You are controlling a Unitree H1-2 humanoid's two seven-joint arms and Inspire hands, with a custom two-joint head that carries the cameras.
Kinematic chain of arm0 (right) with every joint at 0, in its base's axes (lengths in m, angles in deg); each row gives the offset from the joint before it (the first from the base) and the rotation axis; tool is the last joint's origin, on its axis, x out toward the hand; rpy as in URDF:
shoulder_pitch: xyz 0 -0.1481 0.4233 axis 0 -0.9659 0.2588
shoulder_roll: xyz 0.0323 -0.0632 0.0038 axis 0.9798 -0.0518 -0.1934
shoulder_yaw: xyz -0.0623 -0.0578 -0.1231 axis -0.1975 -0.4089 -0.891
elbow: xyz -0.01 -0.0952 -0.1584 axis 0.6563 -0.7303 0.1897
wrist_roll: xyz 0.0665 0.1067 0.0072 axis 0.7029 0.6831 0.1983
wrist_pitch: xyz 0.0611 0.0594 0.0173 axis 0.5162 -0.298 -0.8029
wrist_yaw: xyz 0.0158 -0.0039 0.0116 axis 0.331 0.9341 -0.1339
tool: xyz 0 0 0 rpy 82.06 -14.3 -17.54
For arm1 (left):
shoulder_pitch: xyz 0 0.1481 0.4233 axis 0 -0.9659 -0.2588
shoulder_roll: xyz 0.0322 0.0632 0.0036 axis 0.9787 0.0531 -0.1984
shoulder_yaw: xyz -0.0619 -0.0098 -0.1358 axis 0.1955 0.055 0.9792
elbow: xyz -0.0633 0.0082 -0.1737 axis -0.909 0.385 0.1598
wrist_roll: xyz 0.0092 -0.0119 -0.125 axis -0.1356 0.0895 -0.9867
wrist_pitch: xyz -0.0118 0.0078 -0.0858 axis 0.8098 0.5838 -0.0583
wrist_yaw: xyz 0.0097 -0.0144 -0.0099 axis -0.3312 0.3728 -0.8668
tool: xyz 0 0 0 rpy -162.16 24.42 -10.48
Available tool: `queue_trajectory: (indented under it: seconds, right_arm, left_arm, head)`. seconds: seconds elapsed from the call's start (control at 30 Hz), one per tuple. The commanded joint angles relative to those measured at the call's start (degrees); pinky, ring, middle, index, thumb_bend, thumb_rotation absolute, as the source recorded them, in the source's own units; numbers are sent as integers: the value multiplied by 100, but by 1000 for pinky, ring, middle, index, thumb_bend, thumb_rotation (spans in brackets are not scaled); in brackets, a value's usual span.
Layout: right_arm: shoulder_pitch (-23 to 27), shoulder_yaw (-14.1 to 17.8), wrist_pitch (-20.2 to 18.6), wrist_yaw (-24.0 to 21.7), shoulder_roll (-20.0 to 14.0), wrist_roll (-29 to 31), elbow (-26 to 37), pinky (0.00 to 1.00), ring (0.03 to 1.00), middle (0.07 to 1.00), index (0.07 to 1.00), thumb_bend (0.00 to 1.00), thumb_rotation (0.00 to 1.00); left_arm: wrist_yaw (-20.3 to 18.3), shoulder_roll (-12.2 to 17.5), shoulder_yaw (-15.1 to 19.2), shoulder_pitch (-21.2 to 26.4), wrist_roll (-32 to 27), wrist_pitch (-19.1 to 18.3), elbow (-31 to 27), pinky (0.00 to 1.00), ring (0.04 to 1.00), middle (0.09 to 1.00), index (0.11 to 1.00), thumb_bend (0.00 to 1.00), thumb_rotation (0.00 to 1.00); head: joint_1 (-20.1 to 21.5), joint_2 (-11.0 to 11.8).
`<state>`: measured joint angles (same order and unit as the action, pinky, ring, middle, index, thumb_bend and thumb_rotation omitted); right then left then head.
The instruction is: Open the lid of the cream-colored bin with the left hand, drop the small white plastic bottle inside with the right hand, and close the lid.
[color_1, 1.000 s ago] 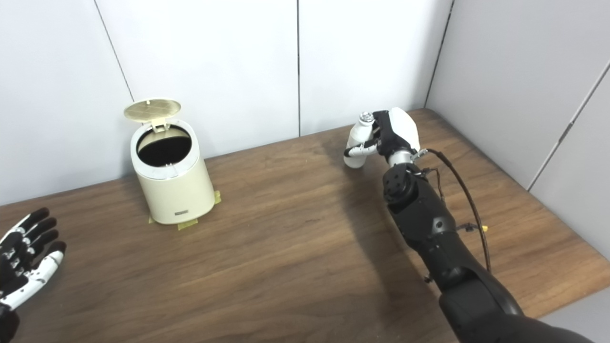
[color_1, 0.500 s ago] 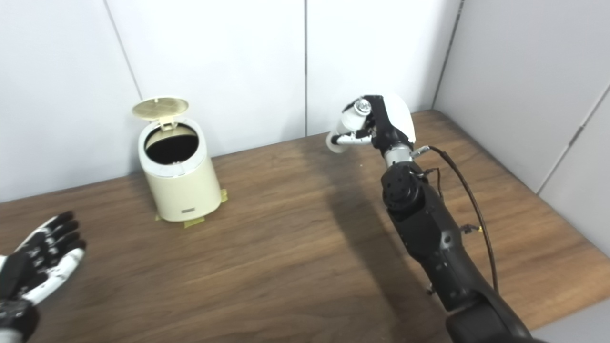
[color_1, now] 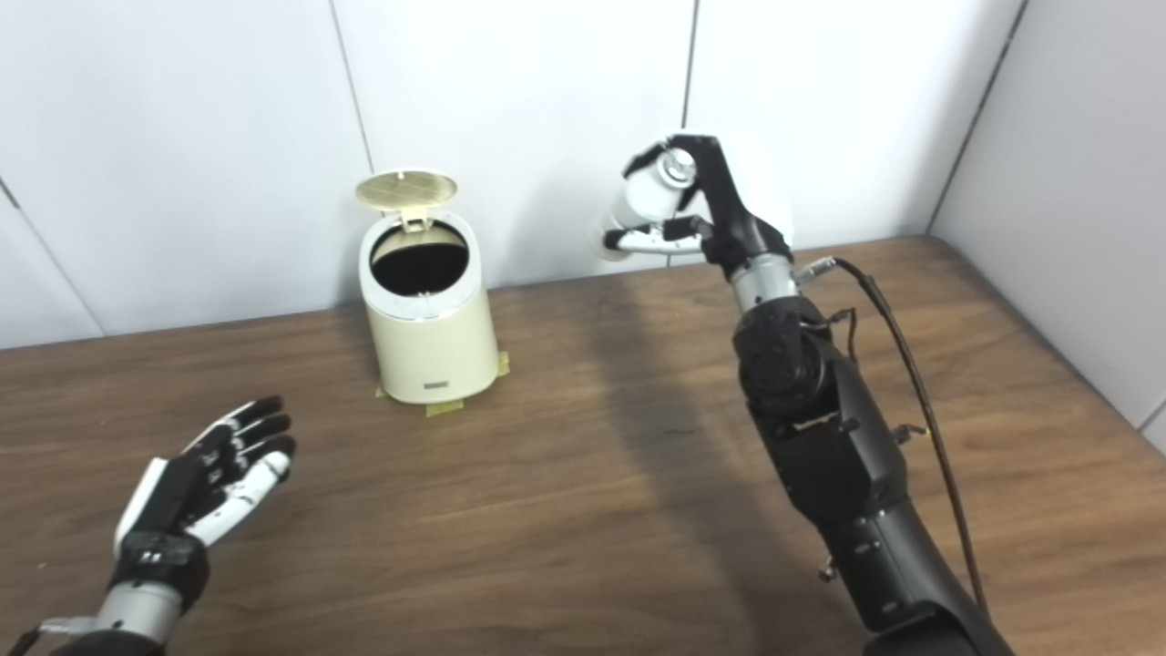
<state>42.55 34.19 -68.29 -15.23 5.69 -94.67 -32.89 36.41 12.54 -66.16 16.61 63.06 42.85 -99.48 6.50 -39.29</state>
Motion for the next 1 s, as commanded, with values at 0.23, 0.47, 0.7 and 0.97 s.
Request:
queue_trajectory:
  seconds: [0.23,0.47,0.7,0.97]
  right_arm:
    - [711,-208,404,-118,381,-94,140,357,410,490,499,521,0]
    - [1029,-413,554,-238,726,-108,-95,386,427,499,485,521,0]
    - [1187,-629,766,-135,982,-374,-425,380,423,496,496,521,0]
    - [1249,-656,1111,-40,1259,-299,-1052,380,417,497,501,520,0]
  left_arm:
    - [139,-165,-111,134,369,196,-23,769,830,831,846,492,371]
    - [164,-279,-207,82,473,120,-60,778,839,849,851,490,377]
    - [182,-398,-276,61,572,104,-88,813,858,863,856,509,408]
    - [173,-455,-296,-17,603,80,-178,818,854,857,858,513,422]
  head:
    - [-334,19]
    - [-447,28]
    - [-537,5]
    - [-606,-16]
